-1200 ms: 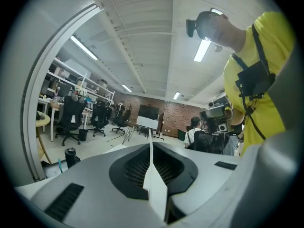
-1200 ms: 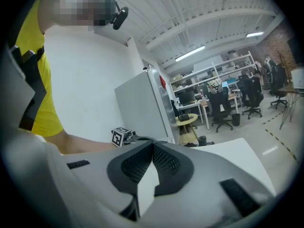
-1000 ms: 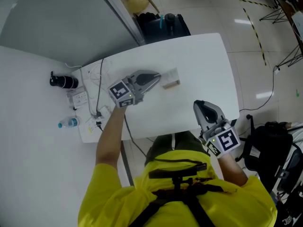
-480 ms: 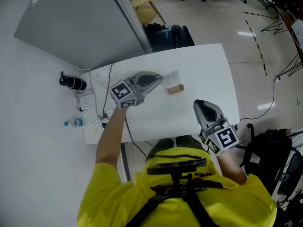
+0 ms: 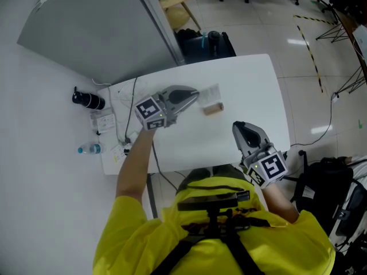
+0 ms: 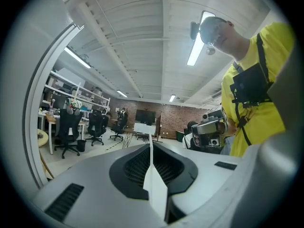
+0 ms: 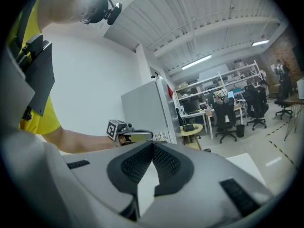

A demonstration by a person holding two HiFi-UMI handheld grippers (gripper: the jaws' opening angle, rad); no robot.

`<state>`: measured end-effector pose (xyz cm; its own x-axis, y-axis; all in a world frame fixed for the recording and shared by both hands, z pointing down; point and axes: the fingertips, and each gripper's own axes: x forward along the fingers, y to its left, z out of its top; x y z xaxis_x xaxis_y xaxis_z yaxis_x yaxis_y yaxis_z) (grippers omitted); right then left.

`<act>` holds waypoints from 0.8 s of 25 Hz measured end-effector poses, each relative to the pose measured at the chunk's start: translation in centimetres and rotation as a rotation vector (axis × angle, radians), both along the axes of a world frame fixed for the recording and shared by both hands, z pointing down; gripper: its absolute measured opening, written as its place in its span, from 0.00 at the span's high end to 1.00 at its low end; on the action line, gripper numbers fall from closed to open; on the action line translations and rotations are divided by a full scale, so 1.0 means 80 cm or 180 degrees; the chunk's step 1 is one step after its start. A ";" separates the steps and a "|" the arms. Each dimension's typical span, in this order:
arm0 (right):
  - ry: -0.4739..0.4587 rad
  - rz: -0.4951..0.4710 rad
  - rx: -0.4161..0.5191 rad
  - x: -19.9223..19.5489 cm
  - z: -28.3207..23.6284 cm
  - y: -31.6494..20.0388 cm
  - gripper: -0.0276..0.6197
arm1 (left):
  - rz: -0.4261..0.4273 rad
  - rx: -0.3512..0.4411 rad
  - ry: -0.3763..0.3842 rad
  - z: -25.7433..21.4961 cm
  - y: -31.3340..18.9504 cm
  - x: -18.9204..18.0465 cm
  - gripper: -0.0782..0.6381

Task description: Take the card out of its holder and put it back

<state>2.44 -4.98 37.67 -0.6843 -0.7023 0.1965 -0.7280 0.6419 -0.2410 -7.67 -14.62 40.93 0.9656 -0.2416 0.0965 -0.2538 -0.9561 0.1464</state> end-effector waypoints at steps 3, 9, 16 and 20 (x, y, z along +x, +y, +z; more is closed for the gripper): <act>0.0000 -0.0002 -0.0006 -0.001 0.000 -0.001 0.95 | 0.0001 0.0027 -0.0028 0.001 -0.001 0.000 0.87; 0.0008 -0.0016 -0.0076 0.001 0.011 0.000 0.95 | 0.0016 0.0013 -0.0113 0.021 -0.005 0.006 0.87; 0.0095 -0.0022 -0.0330 0.004 0.058 -0.006 0.95 | 0.0063 -0.0165 -0.0134 0.110 -0.019 0.024 0.87; 0.0132 -0.0039 -0.0460 0.006 0.086 -0.012 0.95 | 0.0024 -0.0295 -0.0110 0.161 -0.028 0.028 0.87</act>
